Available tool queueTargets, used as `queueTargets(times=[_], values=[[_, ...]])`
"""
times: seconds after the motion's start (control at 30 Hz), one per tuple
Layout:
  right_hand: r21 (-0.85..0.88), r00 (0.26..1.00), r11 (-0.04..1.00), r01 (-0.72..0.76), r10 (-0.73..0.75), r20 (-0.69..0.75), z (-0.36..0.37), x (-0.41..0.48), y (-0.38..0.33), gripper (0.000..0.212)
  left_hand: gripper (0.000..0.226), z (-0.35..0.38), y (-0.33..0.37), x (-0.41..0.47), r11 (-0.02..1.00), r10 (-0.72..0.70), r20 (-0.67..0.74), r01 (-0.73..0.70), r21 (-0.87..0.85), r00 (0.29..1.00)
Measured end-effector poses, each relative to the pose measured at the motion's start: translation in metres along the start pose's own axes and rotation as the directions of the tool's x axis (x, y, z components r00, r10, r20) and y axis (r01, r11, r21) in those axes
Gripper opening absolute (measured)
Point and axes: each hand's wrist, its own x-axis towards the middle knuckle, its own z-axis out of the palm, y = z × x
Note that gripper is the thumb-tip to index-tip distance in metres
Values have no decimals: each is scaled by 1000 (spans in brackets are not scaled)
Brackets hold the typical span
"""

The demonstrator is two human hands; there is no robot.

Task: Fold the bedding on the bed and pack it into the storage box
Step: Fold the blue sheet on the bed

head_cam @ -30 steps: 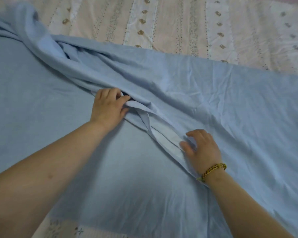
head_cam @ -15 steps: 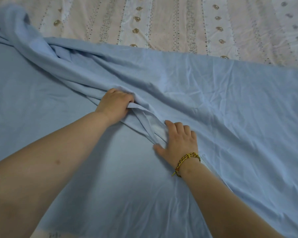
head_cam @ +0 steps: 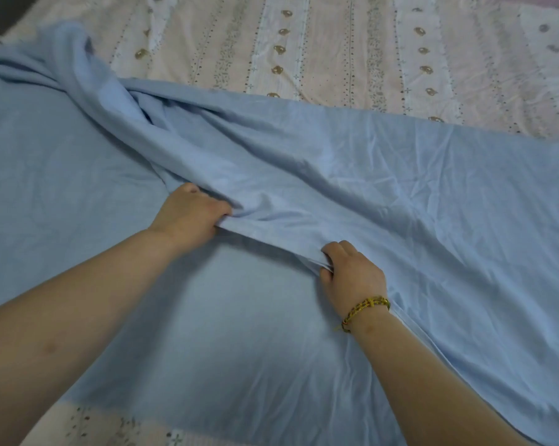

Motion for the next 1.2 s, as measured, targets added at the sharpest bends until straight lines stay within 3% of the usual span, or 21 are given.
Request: queueTargets(times=[0.03,0.1,0.17,0.27,0.37,0.43,0.53,0.6,0.73,0.83,0.9,0.93,1.0,1.1,1.2], values=[[-29,992,998,55,-58,-110,2,-5,-3,23,17,1,-8,-8,998,0,-21,2,69,1000],[-31,970,988,153,-156,-186,1,-18,-12,22,26,2,-19,-24,996,22,-78,-15,85,997],[-88,936,964,250,-263,-232,10,-35,-16,29,13,3,-22,-44,998,20,-185,-8,70,982],[-99,918,943,317,-331,-218,18,-54,-18,28,35,7,-26,-76,999,7,-222,3,46,975],[-131,902,921,366,-386,-194,26,-81,-20,7,42,8,-24,-121,998,11,-255,4,56,967],[-115,902,912,393,-406,-143,32,-103,-21,30,42,10,-20,-149,999,24,-271,-10,53,962],[-122,918,918,378,-389,-83,38,-131,-20,47,37,22,-24,-191,998,5,-237,9,55,972],[-134,930,926,354,-363,-52,41,-149,-18,46,23,30,-23,-217,998,-43,-202,49,27,979],[-175,966,953,249,-256,-20,50,-173,5,47,22,50,3,-229,999,-29,-188,34,20,982],[-209,983,964,164,-176,-40,51,-177,17,47,50,58,28,-215,997,33,-217,-46,-54,976],[-221,990,968,123,-134,-36,51,-182,19,47,60,65,45,-203,982,156,-215,-175,-70,964],[-224,993,969,107,-116,-29,51,-186,21,47,54,69,55,-198,962,241,-222,-262,-70,945],[-218,995,971,97,-100,-4,52,-193,25,46,20,75,75,-192,924,345,-231,-372,-84,910],[-210,996,974,81,-75,39,48,-203,32,46,37,85,89,-188,921,333,-215,-366,-134,918],[-191,996,980,63,-50,75,47,-206,27,47,38,87,83,-191,935,315,-274,-346,-72,909]])
